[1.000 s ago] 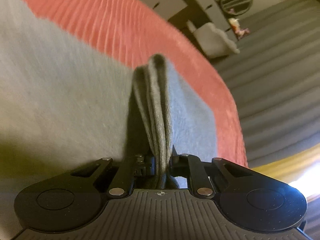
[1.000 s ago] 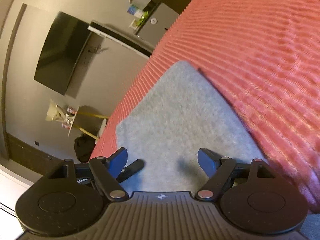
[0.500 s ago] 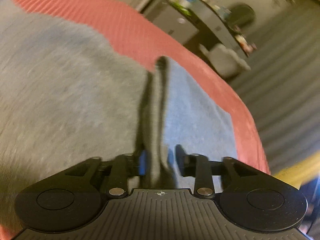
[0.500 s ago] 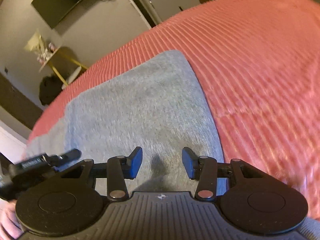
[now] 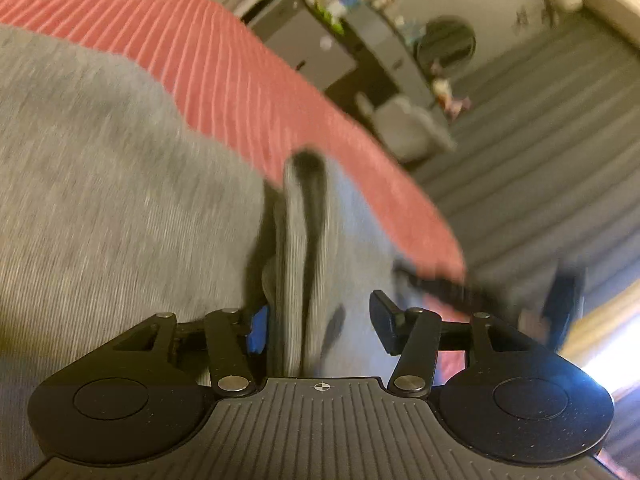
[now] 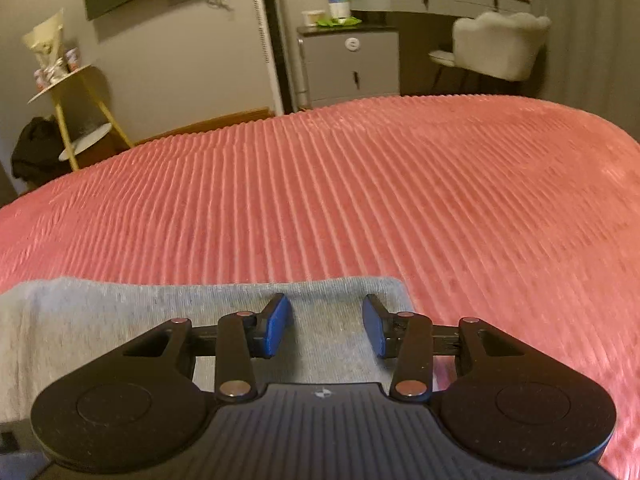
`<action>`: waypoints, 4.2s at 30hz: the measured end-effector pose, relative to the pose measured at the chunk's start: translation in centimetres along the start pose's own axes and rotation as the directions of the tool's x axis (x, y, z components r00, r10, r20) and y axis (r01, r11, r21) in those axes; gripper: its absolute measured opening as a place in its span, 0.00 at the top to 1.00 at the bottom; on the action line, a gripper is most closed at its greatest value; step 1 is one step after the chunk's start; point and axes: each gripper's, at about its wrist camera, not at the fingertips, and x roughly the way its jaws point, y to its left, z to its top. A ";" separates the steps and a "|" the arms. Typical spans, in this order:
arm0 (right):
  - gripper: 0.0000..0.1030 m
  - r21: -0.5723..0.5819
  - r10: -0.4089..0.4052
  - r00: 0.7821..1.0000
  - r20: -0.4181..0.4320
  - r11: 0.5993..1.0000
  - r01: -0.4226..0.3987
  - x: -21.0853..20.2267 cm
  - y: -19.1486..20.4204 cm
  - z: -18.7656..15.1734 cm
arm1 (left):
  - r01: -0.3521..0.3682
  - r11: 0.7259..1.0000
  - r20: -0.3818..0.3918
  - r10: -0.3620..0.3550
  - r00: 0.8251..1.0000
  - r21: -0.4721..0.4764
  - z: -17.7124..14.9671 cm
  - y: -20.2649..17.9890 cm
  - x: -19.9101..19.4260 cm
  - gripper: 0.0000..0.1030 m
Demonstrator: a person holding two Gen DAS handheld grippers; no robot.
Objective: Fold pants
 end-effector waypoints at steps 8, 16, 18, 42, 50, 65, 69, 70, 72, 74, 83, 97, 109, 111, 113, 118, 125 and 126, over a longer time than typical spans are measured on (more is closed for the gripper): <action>0.57 0.120 0.043 0.998 -0.051 0.992 -0.037 -7.7 -2.8 -7.1 | 0.058 0.997 -0.002 -0.058 0.998 -0.058 2.4 1.5 2.2 0.77; 0.57 0.168 -0.037 0.983 -0.181 0.983 0.068 -10.7 -3.8 -9.2 | -0.045 0.999 0.202 0.047 0.978 -0.014 3.2 0.6 -2.5 0.88; 0.57 0.147 -0.048 0.977 -0.206 0.986 0.079 -11.1 -3.5 -9.5 | -0.066 0.998 0.146 0.067 0.987 -0.008 2.8 1.2 -3.1 0.65; 0.39 0.058 0.023 0.988 -0.154 0.998 -0.014 -13.3 -2.4 -11.0 | -0.056 0.998 -0.155 0.049 0.987 -0.042 -3.6 -0.5 1.4 0.76; 0.67 0.072 0.060 0.994 -0.090 0.996 -0.054 -14.5 -1.9 -10.8 | -0.044 0.999 -0.015 0.044 0.999 0.021 -3.4 -1.2 -1.9 0.85; 0.61 0.032 0.099 0.982 -0.163 0.995 -0.095 -12.6 -0.5 -11.0 | -0.202 0.977 -0.021 0.204 0.979 0.062 -3.2 -0.8 -2.7 0.74; 0.60 -0.019 0.053 0.979 -0.198 0.998 -0.058 -11.2 -0.1 -11.4 | -0.208 0.978 -0.011 0.208 0.978 0.018 -3.2 -0.3 -3.4 0.71; 0.60 -0.022 0.054 0.981 -0.188 0.998 -0.059 -11.3 0.0 -11.3 | -0.228 0.973 0.017 0.227 0.974 0.026 -3.2 -0.7 -3.8 0.66; 0.60 -0.029 0.067 0.987 -0.144 0.997 -0.072 -11.6 0.2 -10.7 | -0.278 0.960 0.057 0.275 0.960 0.042 -3.2 -1.1 -4.5 0.61; 0.60 -0.040 0.071 0.992 -0.107 0.996 -0.076 -11.4 0.5 -9.8 | -0.359 0.932 0.104 0.352 0.930 0.058 -2.8 -1.7 -5.3 0.59; 0.47 -0.114 0.009 0.998 -0.062 0.993 -0.016 -2.5 4.1 -4.2 | -0.508 0.856 0.266 0.514 0.815 -0.098 -0.7 1.0 -8.3 0.45; 0.36 -0.360 0.235 0.972 0.027 0.909 -0.210 -5.9 11.5 -10.9 | -0.536 0.809 0.396 0.586 0.707 -0.240 0.5 4.1 -13.9 0.40; 0.23 0.033 0.156 0.984 -0.087 0.988 -0.154 -8.8 -1.9 -8.9 | -0.436 0.720 0.526 0.693 0.493 -0.540 -1.9 8.4 -24.4 0.38; 0.22 0.076 0.169 0.982 -0.088 0.984 -0.162 -8.4 -2.3 -8.8 | -0.437 0.692 0.477 0.717 0.508 -0.575 -1.9 10.3 -24.7 0.38; 0.20 0.085 0.182 0.980 -0.083 0.981 -0.175 -8.4 -2.0 -8.9 | -0.376 0.701 0.440 0.689 0.575 -0.606 -1.8 12.5 -24.5 0.38; 0.19 0.072 0.201 0.976 -0.080 0.978 -0.196 -8.3 -2.0 -9.4 | -0.247 0.783 0.501 0.571 0.651 -0.571 -0.8 15.1 -23.5 0.32; 0.16 0.071 0.201 0.977 -0.065 0.978 -0.196 -8.3 -0.9 -9.8 | -0.246 0.810 0.556 0.554 0.620 -0.532 0.0 15.9 -22.3 0.51; 0.16 0.069 0.200 0.978 -0.060 0.978 -0.196 -8.2 -0.8 -9.8 | -0.223 0.820 0.570 0.536 0.623 -0.527 0.0 16.1 -22.3 0.62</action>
